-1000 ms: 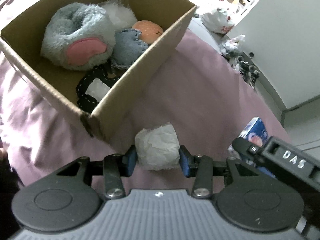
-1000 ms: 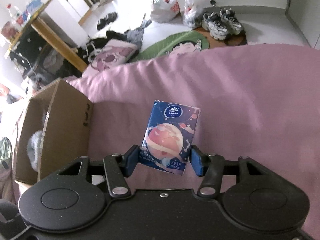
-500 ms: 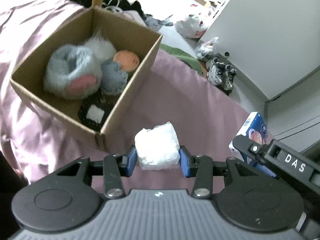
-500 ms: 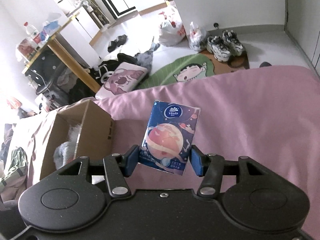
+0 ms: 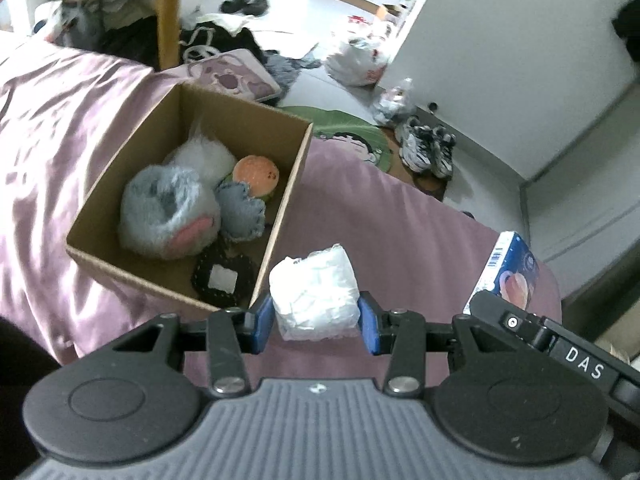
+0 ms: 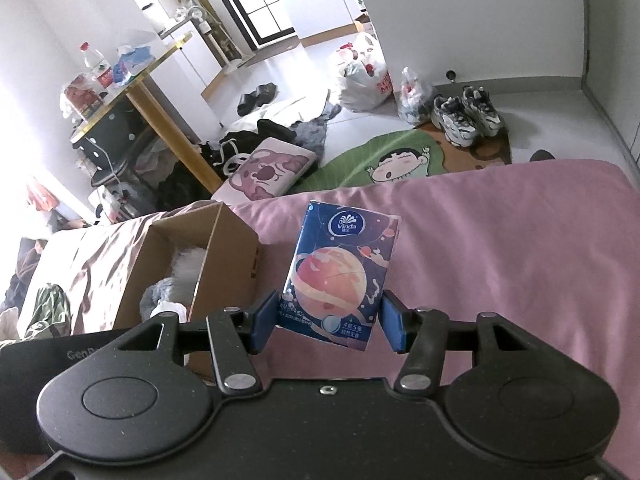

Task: Organize soft objects
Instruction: 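Carry the tissue with the left tool and tissue pack with the right tool into the box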

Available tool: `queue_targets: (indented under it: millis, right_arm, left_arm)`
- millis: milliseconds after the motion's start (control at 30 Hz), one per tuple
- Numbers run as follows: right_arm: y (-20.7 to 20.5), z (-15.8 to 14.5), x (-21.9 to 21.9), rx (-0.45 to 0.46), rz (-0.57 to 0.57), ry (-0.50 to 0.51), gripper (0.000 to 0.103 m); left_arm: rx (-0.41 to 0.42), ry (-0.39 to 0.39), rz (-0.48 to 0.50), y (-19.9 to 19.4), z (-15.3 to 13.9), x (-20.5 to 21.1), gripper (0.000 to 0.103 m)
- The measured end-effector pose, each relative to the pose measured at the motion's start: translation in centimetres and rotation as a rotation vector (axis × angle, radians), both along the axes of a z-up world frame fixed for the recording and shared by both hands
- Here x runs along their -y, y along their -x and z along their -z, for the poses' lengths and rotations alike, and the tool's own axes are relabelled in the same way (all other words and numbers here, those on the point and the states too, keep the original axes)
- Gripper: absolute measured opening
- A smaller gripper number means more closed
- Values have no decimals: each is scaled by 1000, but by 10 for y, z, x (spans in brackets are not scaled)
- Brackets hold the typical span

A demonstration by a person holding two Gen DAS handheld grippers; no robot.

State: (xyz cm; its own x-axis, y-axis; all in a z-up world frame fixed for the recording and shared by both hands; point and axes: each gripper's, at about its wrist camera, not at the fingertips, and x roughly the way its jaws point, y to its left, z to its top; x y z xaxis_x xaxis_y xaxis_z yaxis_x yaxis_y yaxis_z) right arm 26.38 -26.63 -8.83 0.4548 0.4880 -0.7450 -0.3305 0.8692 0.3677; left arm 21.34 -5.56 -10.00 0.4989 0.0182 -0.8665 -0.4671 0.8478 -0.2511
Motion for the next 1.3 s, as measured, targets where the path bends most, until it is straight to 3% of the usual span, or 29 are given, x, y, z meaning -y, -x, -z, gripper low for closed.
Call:
queue_targets:
  millis: [300,800,1033,1300]
  right_arm:
    - [6,-8,-12,18,-31,-18,53]
    - [12,-8,-41,-15,-98,-58,53]
    - [14,-8,-51,-12,-110,-65,54]
    - [15,-6,-71,-16,-128,-56,54]
  left_arm:
    - [4,-51,122,-2,-21,-15,43]
    - [10,-78,145,-4,-42,-58,43]
    - [-16,-79,167,-7,-33,-81,43]
    - [-50,-36,125,-4,-13,-109,43]
